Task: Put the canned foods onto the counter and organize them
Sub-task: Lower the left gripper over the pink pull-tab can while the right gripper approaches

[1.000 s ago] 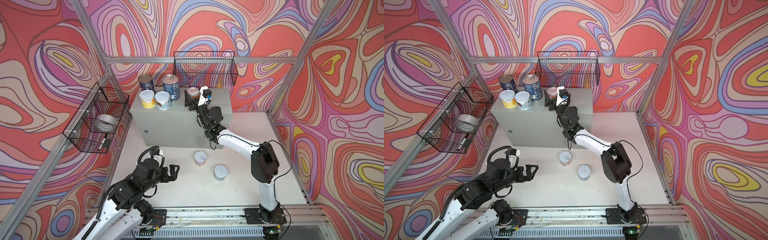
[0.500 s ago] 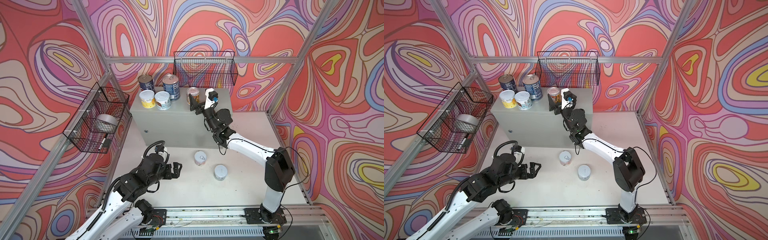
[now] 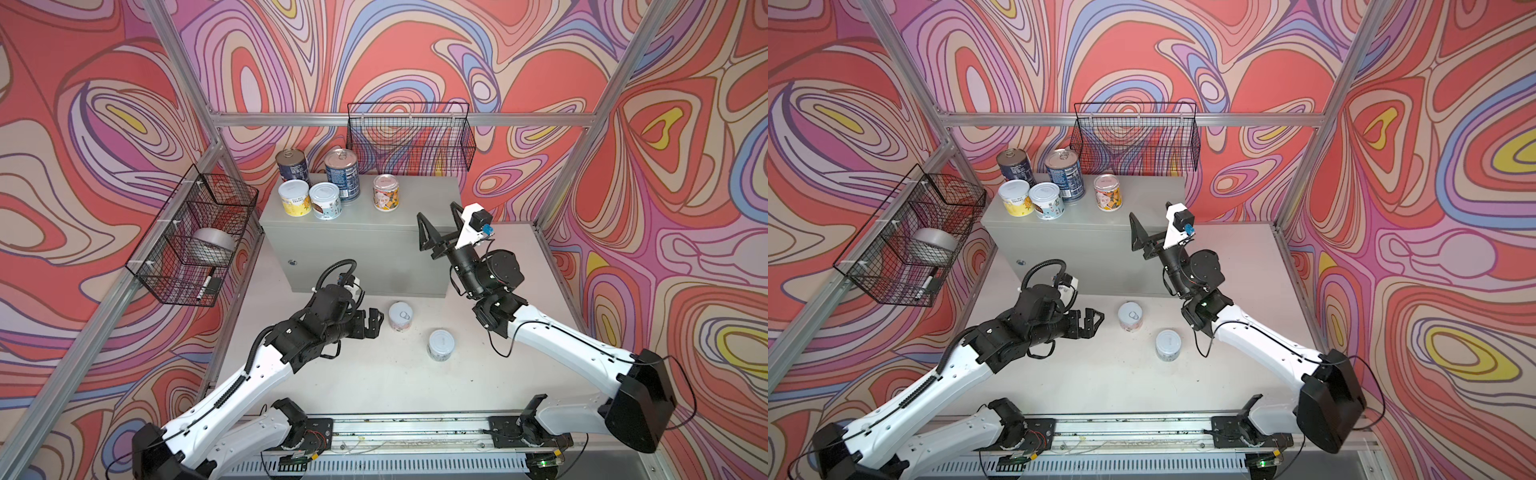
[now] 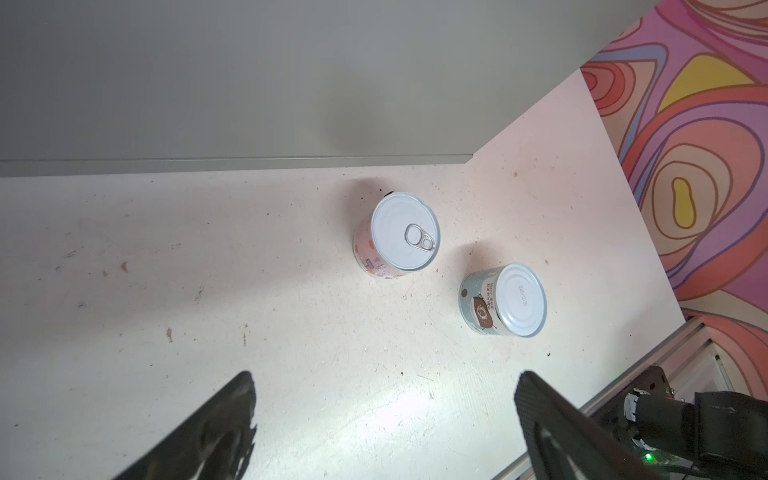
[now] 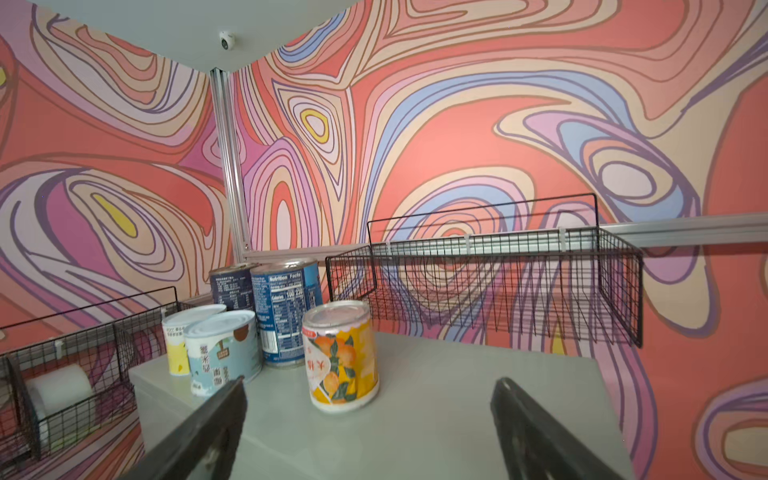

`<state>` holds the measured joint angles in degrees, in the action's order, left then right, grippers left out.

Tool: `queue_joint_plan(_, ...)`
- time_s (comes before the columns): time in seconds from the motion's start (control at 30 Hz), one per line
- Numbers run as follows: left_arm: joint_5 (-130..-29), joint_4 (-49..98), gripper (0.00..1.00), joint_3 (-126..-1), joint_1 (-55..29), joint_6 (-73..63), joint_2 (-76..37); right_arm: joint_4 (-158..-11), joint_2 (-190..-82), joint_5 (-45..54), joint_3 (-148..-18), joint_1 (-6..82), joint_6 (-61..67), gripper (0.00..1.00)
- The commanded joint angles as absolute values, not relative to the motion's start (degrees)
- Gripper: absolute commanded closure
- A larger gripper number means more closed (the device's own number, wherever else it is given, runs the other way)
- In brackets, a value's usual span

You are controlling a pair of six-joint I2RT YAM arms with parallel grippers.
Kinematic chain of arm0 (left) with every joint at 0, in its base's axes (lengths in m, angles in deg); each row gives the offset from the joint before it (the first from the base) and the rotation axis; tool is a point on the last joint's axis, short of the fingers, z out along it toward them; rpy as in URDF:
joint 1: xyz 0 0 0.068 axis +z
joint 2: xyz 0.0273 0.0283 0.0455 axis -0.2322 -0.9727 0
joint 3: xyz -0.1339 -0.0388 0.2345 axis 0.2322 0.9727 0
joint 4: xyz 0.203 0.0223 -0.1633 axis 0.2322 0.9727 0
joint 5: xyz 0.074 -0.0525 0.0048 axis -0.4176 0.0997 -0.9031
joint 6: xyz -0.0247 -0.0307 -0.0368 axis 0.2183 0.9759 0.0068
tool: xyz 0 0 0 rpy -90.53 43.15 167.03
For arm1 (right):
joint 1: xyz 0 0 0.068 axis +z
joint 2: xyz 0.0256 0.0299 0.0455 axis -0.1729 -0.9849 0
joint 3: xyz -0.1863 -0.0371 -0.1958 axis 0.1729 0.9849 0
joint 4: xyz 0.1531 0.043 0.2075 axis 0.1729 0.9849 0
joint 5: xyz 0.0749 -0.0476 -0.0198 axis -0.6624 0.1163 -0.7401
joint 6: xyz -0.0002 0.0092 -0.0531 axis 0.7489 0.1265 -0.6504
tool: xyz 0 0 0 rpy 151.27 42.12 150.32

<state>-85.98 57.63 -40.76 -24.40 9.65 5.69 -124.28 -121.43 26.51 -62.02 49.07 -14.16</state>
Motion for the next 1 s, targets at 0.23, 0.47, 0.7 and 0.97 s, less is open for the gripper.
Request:
queue_joint_plan(0.23, -85.0, 43.4, 0.0, -40.0, -26.4, 5.1, -4.3, -108.2, -95.9, 21.8, -37.5, 48.9, -9.2, 0.04)
queue_joint_plan(0.47, -85.7, 38.0, 0.04, -41.4, -29.3, 1.9, -13.7, -96.1, -79.8, 22.1, -27.3, 48.9, -2.4, 0.03)
queue_joint_plan(0.7, -93.3, 39.8, 0.05, -44.3, -31.0, 0.7, -19.8, -88.4, -71.7, 24.0, -22.9, 48.9, 0.6, 0.04)
queue_joint_plan(0.97, -92.7, 38.6, 0.02, -46.1, -31.2, 0.4, -23.7, -84.5, -72.7, 24.4, -23.3, 48.9, 0.8, 0.04)
